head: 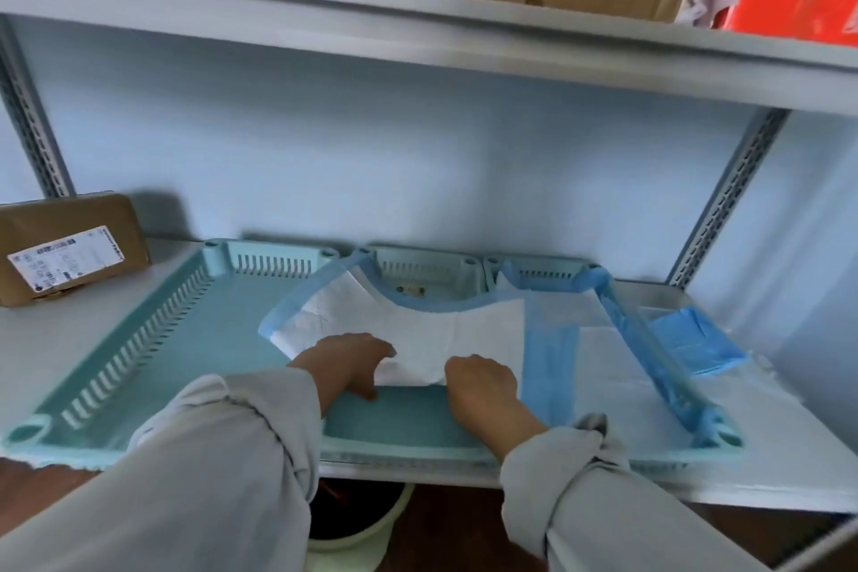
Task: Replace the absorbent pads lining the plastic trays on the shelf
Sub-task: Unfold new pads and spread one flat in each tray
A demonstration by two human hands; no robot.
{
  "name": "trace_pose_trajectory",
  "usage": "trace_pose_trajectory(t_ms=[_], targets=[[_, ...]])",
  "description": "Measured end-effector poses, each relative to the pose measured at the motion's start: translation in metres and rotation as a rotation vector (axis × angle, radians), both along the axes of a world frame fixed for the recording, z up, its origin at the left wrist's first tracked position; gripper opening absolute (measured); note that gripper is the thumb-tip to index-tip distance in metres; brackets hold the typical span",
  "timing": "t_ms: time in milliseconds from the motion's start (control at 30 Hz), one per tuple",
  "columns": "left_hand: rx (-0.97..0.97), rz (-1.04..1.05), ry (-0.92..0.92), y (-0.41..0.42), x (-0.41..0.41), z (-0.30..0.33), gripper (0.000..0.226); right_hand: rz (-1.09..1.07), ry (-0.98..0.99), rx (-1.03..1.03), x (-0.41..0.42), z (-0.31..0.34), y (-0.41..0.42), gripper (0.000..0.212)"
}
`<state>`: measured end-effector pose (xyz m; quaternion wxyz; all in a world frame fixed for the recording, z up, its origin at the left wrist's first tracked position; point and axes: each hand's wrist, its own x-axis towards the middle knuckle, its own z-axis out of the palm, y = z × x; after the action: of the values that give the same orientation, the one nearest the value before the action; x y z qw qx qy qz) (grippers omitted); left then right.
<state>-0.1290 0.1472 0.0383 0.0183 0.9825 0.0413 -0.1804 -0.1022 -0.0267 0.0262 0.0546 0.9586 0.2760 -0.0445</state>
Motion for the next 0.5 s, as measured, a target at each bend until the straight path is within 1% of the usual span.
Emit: trace_pose_trajectory(t_ms=[33, 67, 133, 167, 200, 233, 300, 333, 367, 400, 467, 500], targets=[[0.000, -0.032, 0.029, -0.003, 0.000, 0.002, 0.073, 0.006, 0.068, 0.038, 0.001, 0.004, 0.005, 0.029], [0.019, -0.048, 0.038, -0.007, -0.001, 0.003, 0.072, 0.014, 0.213, 0.079, 0.002, 0.009, 0.009, 0.033], [0.054, -0.055, -0.004, -0.008, -0.002, 0.000, 0.054, -0.029, 0.607, 0.118, 0.005, 0.016, 0.014, 0.053], [0.057, -0.052, -0.008, -0.007, -0.003, -0.002, 0.047, -0.053, 0.700, 0.126, 0.007, 0.019, 0.014, 0.058], [0.042, -0.043, 0.021, -0.006, -0.004, -0.005, 0.046, -0.072, 0.694, 0.161, 0.012, 0.020, 0.011, 0.054], [0.021, -0.032, 0.084, -0.006, -0.005, -0.006, 0.049, -0.096, 0.623, 0.211, 0.019, 0.018, 0.006, 0.044], [-0.008, -0.016, 0.202, -0.011, -0.007, -0.006, 0.053, -0.178, 0.434, 0.322, 0.038, 0.011, -0.008, 0.032], [-0.011, -0.008, 0.192, -0.015, -0.007, -0.005, 0.050, -0.251, 0.384, 0.368, 0.046, 0.009, -0.015, 0.023], [-0.015, 0.009, 0.140, -0.020, -0.005, -0.004, 0.047, -0.330, 0.365, 0.411, 0.051, 0.008, -0.022, 0.017], [-0.031, 0.029, 0.059, -0.026, 0.000, -0.003, 0.044, -0.408, 0.357, 0.448, 0.056, 0.007, -0.030, 0.015], [-0.141, 0.064, -0.079, -0.039, 0.013, -0.006, 0.040, -0.521, 0.348, 0.528, 0.063, 0.006, -0.045, 0.012], [-0.210, 0.070, -0.114, -0.047, 0.020, -0.008, 0.039, -0.567, 0.352, 0.585, 0.064, 0.005, -0.052, 0.011]])
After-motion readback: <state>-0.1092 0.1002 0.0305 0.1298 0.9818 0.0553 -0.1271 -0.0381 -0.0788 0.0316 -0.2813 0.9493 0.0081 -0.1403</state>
